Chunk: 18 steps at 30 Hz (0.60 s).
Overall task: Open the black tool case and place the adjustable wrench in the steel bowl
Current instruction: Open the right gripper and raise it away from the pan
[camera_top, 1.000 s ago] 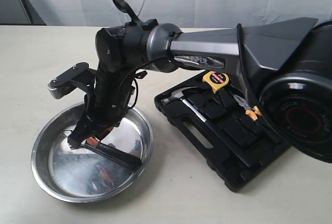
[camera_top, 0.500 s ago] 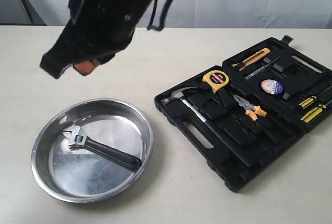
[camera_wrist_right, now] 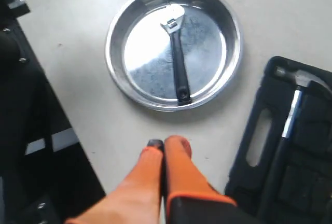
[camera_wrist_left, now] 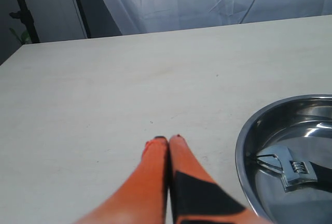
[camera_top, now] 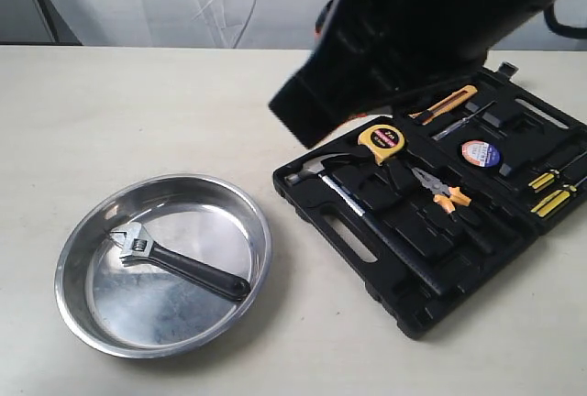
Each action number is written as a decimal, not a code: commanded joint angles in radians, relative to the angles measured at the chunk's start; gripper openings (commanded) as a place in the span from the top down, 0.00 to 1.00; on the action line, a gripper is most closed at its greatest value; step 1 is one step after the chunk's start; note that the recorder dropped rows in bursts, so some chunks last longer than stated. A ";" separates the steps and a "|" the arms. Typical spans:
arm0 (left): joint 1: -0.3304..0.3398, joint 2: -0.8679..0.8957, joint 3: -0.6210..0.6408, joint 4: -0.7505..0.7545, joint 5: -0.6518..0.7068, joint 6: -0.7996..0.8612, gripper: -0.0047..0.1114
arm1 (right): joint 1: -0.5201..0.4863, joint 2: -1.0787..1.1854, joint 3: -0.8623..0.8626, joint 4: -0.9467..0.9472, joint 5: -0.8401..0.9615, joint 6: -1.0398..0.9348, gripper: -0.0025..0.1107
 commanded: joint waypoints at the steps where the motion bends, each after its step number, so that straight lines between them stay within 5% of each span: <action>1: 0.004 -0.003 -0.003 0.001 -0.011 -0.003 0.96 | -0.014 -0.105 0.164 -0.160 -0.250 0.005 0.98; 5: 0.004 -0.003 -0.003 0.001 -0.011 -0.003 0.96 | -0.103 -0.239 0.428 -0.129 -0.545 0.005 0.98; 11: 0.004 -0.003 -0.003 0.001 -0.011 -0.003 0.96 | -0.367 -0.523 0.839 0.109 -0.919 0.005 0.98; 18: 0.004 -0.003 -0.003 0.001 -0.011 -0.003 0.96 | -0.694 -0.995 1.140 0.185 -0.904 -0.030 0.98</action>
